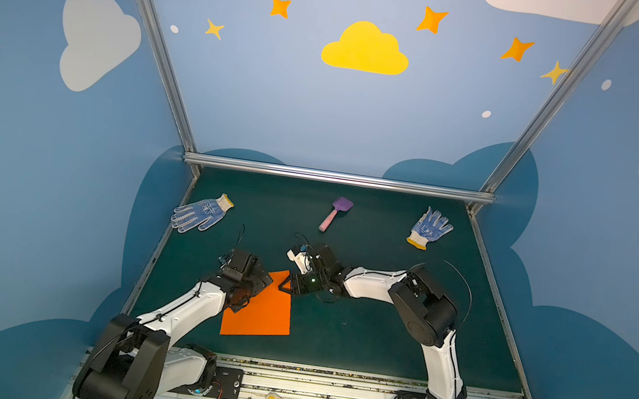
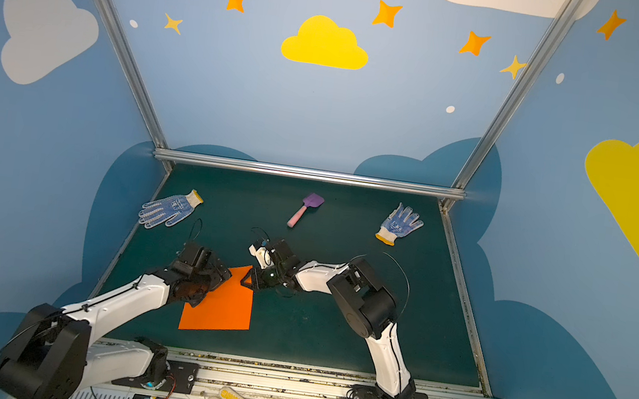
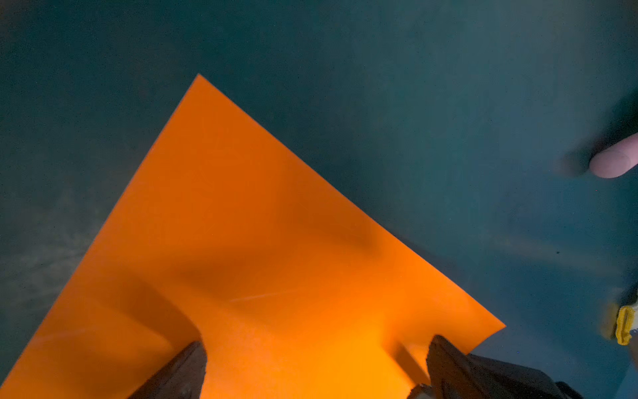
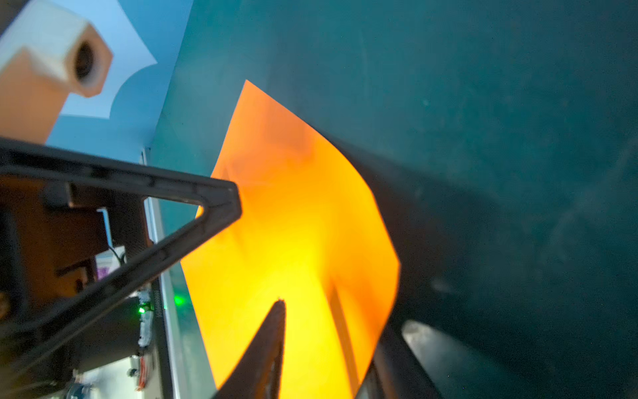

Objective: Fold a paper plane with a square sheet of paper (fold left side to right side)

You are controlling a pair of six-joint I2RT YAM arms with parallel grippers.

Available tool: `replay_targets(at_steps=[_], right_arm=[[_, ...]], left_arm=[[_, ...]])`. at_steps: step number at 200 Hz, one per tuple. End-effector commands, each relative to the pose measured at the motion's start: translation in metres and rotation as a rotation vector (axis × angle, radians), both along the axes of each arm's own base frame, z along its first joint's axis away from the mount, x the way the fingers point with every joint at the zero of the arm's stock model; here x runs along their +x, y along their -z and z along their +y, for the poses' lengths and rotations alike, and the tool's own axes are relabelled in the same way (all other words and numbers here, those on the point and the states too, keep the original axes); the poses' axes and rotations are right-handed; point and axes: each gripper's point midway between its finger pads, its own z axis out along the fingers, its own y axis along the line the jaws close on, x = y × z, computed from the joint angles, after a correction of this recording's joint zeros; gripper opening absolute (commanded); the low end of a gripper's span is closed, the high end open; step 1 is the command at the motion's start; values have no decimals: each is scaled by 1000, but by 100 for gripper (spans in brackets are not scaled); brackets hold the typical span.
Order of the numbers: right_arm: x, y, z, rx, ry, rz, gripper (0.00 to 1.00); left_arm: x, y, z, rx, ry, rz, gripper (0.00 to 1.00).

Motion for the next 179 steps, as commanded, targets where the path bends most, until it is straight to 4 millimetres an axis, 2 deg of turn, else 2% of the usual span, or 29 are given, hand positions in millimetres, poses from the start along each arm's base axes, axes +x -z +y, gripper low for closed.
replay_targets(at_steps=[1, 14, 43, 67, 98, 124, 157, 179], right_arm=[[-13, 30, -13, -96, -1, 103, 17], [-11, 24, -11, -83, -1, 104, 0], [1, -3, -12, -57, 7, 88, 0], [11, -33, -24, -64, 14, 48, 0], [32, -74, -59, -97, 68, -19, 0], [48, -110, -97, -161, 105, -105, 0], [65, -157, -146, -262, 142, -228, 0], [74, -188, -168, -304, 154, -296, 0]], left_arm=[[-22, 34, 3, 4, 13, 104, 100], [-18, 28, 0, -4, 22, 86, 100], [0, 0, -8, -24, 73, -3, 100], [27, -43, -17, -33, 131, -136, 100], [60, -93, -29, -42, 222, -299, 100], [82, -121, -43, -89, 287, -403, 100], [105, -141, -57, -128, 341, -486, 100], [119, -148, -66, -170, 358, -527, 100]])
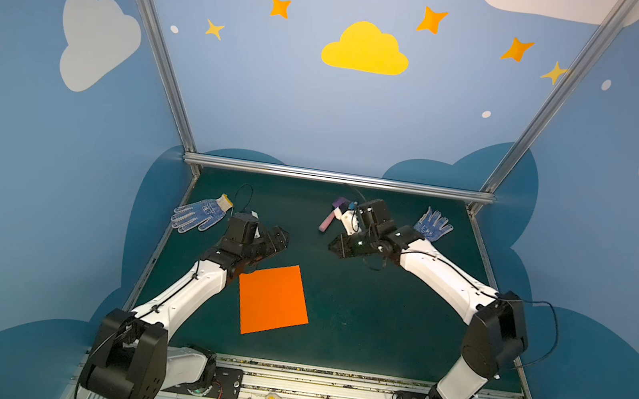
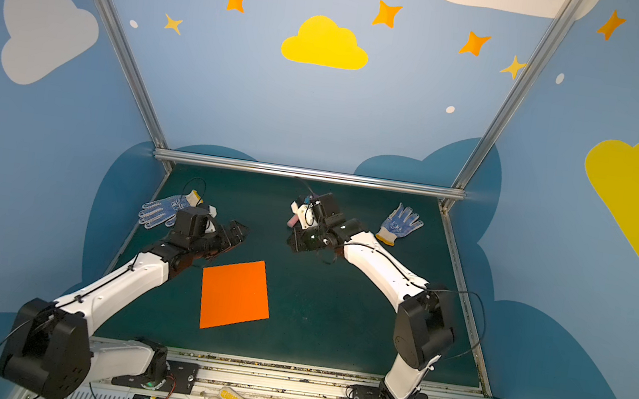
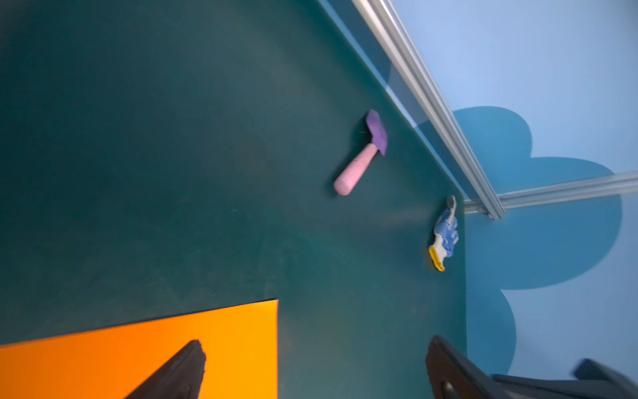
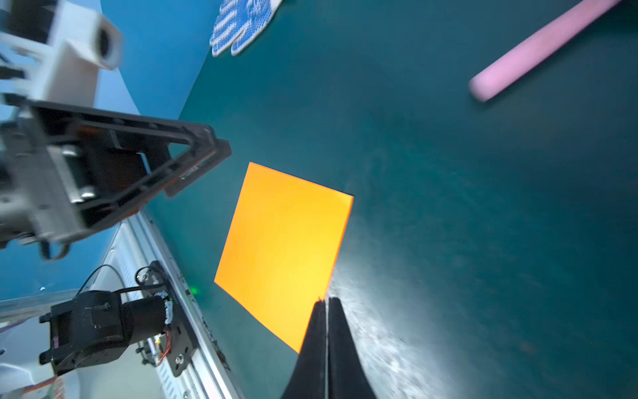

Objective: Fold a paper plane with a square sheet of paper (fold left side to right side)

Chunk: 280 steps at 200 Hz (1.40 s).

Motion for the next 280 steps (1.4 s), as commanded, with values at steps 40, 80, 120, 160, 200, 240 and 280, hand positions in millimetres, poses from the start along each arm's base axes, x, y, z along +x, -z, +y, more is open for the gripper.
replay_targets(at_steps=[40, 80, 120, 160, 200, 240, 280], right_arm=[[-2, -46, -56, -175, 18, -96, 0], [-3, -15, -30, -50, -13, 5, 0], [5, 37, 8, 32, -62, 166, 33], [12, 86, 45, 40, -103, 268, 43], [15, 119, 77, 19, -135, 309, 47], [22, 144, 95, 3, -129, 328, 51], [26, 163, 104, 7, -132, 336, 51]], left_arm=[[31, -27, -21, -76, 85, -124, 100], [11, 12, 2, -20, -37, 60, 100], [-41, 73, 30, 15, -193, 282, 100], [-76, 104, 45, 34, -249, 361, 100], [-92, 120, 47, 30, -253, 381, 100], [-99, 130, 49, 39, -252, 390, 100], [-105, 138, 51, 48, -252, 403, 100]])
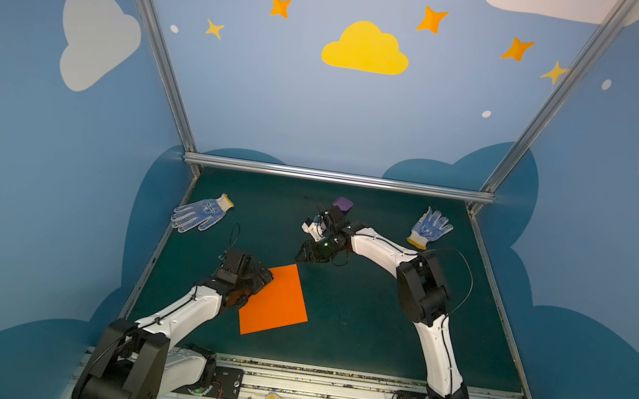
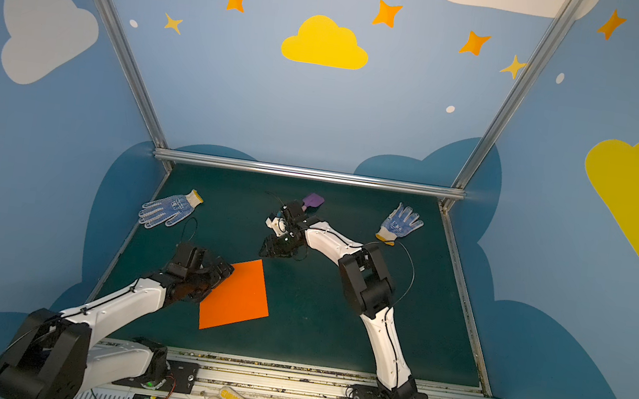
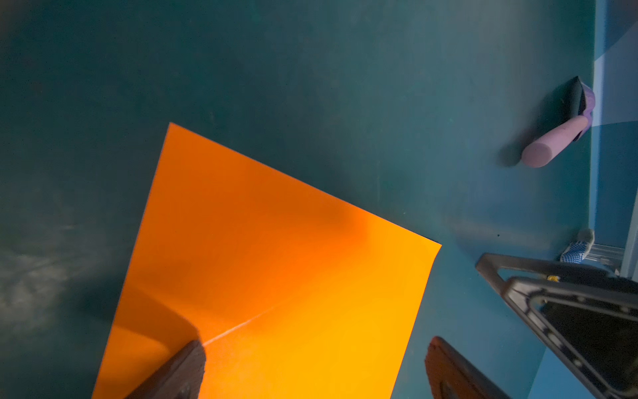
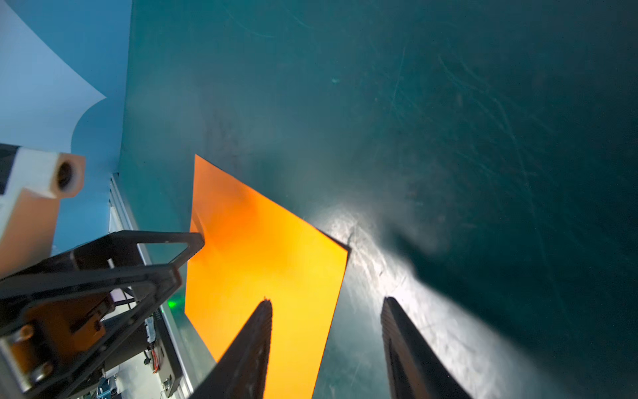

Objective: Fold a paper plane with a square sheet of paper (fold left side to right side)

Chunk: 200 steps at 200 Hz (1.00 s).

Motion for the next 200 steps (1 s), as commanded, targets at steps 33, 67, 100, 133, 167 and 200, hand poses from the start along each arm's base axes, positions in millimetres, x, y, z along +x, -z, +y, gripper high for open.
replay_targets(at_steps=[33, 67, 100, 133, 167, 200], right_arm=[[5, 21, 10, 26, -6, 2, 52], [-3, 33, 13, 50, -22, 10, 53], [-16, 41, 17, 63, -50, 22, 51], [-28, 49, 16, 64, -71, 38, 49], [-39, 53, 15, 71, -85, 56, 47], [-44, 49, 13, 87, -83, 60, 45]], left_arm=[[-15, 21, 8, 34, -14, 57, 100], [-16, 22, 9, 39, -12, 60, 100], [-17, 23, 9, 41, -11, 63, 100], [-17, 22, 9, 40, -12, 62, 100], [-17, 22, 9, 38, -14, 62, 100], [-16, 21, 9, 37, -12, 58, 100]])
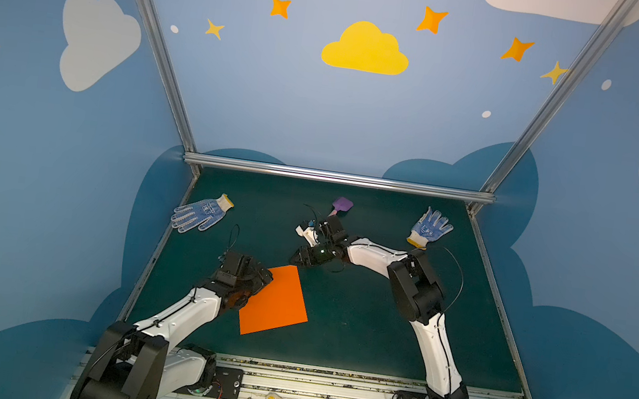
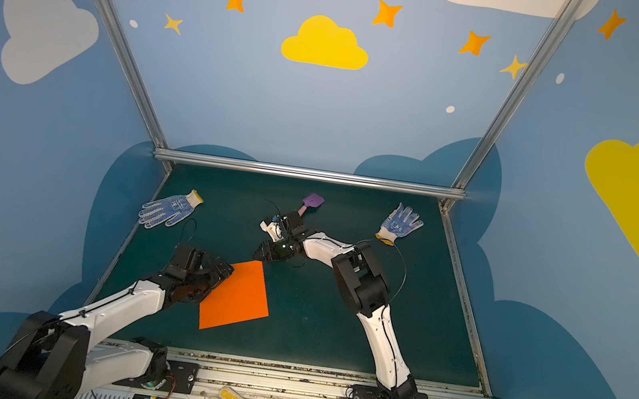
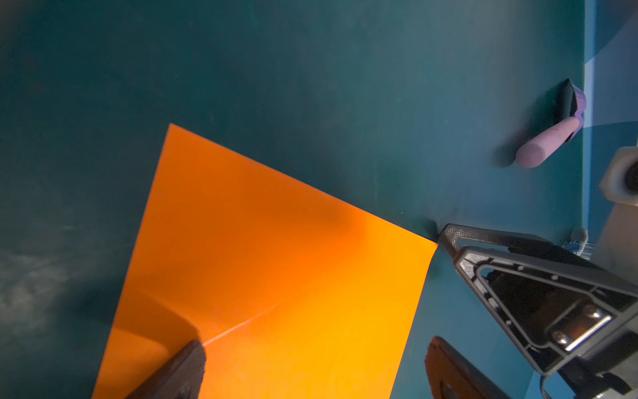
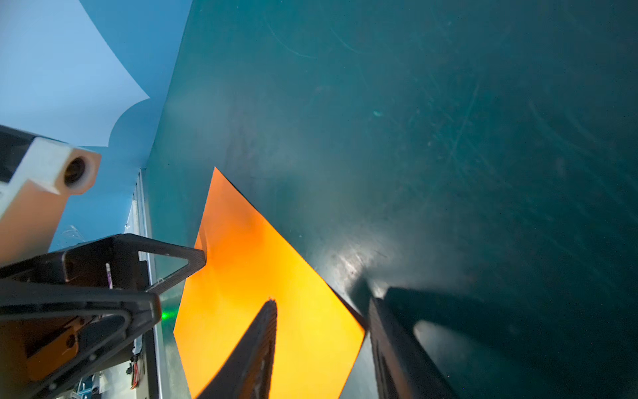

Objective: Fold a paper plane with a square sheet of paper (fold left side to right side)

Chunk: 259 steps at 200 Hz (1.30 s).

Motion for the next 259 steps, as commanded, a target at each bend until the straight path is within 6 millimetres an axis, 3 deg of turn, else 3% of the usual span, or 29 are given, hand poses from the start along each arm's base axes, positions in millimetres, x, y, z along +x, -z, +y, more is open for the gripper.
replay_targets(at_steps=[1, 80, 128, 177, 236, 259], right_arm=[[-35, 32, -14, -97, -17, 115, 45], [-43, 16, -16, -39, 0, 128, 43], [-56, 3, -18, 7, 3, 153, 55], [-73, -3, -20, 22, -2, 167, 54], [-78, 2, -7, 38, -6, 200, 44], [-75, 4, -8, 20, 4, 197, 30]], left_arm=[[-16, 21, 8, 38, -12, 71, 100], [-15, 22, 8, 41, -11, 74, 100], [-14, 23, 9, 41, -14, 74, 100], [-13, 22, 8, 39, -13, 71, 100], [-13, 24, 7, 38, -8, 76, 100], [-13, 22, 8, 37, -9, 71, 100]])
